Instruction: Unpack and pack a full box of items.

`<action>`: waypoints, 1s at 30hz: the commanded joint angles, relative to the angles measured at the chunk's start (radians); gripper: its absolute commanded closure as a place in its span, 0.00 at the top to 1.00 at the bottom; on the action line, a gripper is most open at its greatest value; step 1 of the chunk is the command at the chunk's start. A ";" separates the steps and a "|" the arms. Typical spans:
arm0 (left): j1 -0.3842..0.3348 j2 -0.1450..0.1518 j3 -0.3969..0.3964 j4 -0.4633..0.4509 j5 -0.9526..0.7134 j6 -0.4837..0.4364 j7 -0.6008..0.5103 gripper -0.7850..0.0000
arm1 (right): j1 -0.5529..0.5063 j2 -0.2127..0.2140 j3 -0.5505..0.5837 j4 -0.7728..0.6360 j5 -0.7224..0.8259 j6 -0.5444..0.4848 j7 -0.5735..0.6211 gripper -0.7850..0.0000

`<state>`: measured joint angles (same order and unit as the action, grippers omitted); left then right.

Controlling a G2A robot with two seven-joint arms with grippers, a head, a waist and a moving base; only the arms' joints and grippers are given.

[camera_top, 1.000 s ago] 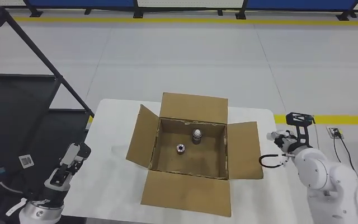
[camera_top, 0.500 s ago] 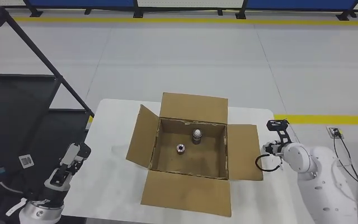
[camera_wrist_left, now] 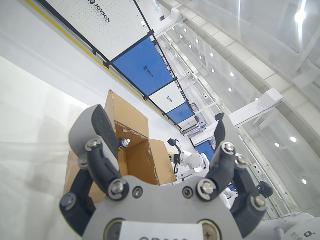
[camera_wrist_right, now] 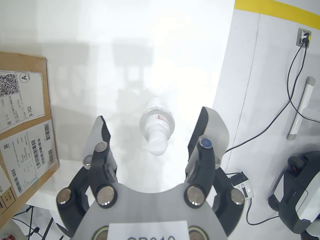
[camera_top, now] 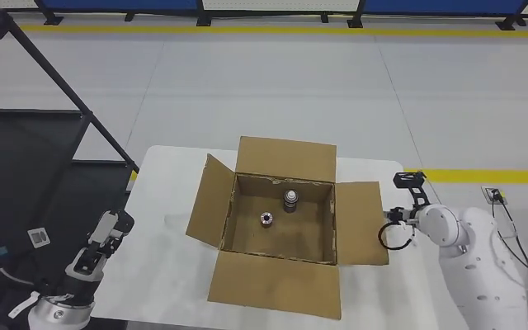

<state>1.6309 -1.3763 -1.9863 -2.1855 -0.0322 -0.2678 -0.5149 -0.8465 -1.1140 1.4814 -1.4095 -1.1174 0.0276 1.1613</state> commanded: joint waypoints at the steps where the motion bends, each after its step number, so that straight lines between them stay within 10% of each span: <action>1: 0.000 0.000 0.000 0.000 0.000 0.000 0.000 1.00 | -0.011 0.005 0.040 -0.063 -0.012 0.052 -0.018 1.00; 8: 0.000 0.000 0.000 0.000 0.000 0.000 0.000 1.00 | -0.148 0.005 0.092 -0.495 -0.052 0.218 -0.136 1.00; 13: 0.000 0.000 0.000 0.000 0.000 0.000 0.000 1.00 | -0.184 -0.007 -0.054 -0.673 0.014 0.117 -0.198 1.00; 18: 0.000 0.000 0.000 0.000 0.000 0.000 0.000 1.00 | -0.041 -0.030 -0.308 -0.543 0.015 -0.002 -0.099 1.00; 30: 0.000 0.000 0.000 0.000 0.000 0.000 0.000 1.00 | 0.250 -0.153 -0.686 -0.068 0.132 0.092 -0.119 1.00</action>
<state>1.6309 -1.3763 -1.9863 -2.1855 -0.0322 -0.2678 -0.5149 -0.6062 -1.2591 0.8081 -1.5057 -1.0006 0.1154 1.0514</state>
